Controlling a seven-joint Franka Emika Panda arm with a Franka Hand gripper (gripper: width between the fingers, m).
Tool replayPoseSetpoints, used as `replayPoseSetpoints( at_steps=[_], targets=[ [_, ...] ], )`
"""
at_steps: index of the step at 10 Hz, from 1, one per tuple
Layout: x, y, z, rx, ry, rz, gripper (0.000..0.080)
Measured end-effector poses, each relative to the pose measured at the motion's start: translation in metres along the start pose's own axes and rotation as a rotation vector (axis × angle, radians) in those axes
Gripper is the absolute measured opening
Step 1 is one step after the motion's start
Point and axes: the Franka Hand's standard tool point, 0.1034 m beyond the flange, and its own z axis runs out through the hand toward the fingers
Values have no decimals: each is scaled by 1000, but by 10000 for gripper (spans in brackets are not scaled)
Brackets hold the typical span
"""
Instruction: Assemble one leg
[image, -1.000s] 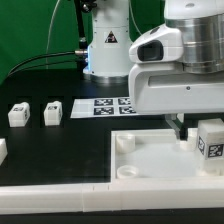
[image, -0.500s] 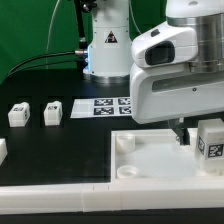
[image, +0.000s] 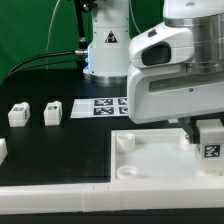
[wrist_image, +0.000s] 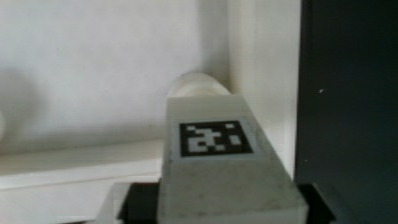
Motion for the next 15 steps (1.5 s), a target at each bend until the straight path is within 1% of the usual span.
replayPoseSetpoints(
  at_steps=[1,2,4,6,7,9,11,12,14,15],
  targets=[
    [0,2,0,1,-3,10,296],
    [0,2,0,6,3,166,296],
    [-4,2,0,7,7,464,295],
    [-6,1,1,5,4,675,295],
    [-7,0,1,6,2,824,295],
    [-8,-2,3,15,-5,1067,295],
    [-9,-6,4,18,-9,1261,295],
    [-9,-7,4,23,-14,1299,295],
    [-10,-8,4,24,-15,1289,294],
    [-10,-8,4,24,-14,1234,407]
  ],
)
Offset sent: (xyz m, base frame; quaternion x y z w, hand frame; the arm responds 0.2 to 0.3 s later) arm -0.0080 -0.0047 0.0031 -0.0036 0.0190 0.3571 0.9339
